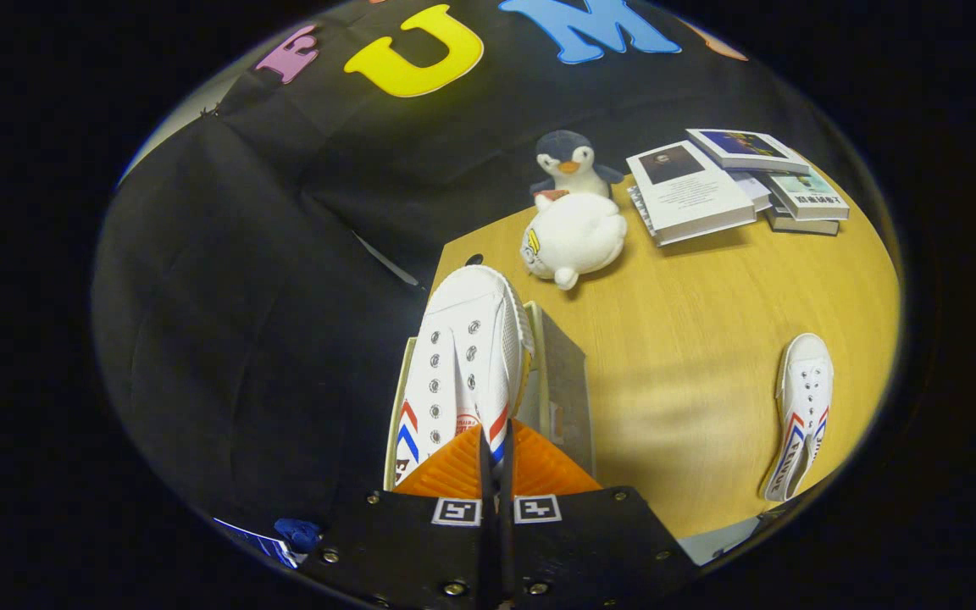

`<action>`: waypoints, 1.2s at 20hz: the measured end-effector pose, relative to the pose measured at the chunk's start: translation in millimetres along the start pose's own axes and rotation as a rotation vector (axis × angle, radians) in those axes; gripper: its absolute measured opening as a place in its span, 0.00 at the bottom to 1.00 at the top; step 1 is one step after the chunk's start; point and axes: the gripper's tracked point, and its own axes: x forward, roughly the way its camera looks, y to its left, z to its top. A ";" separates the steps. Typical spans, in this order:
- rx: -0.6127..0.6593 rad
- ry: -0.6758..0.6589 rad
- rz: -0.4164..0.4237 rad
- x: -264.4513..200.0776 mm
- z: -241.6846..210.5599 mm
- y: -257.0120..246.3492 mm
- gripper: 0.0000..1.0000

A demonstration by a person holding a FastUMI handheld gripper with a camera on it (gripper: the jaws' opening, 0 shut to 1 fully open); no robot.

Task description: Open the storage box then place both shoes into the box .Put the left shoe in first, then the right shoe, with the right side of both shoes facing outward in a uniform manner.

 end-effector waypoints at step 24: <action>-0.062 0.137 -0.048 132.3 -81.4 26.1 0.05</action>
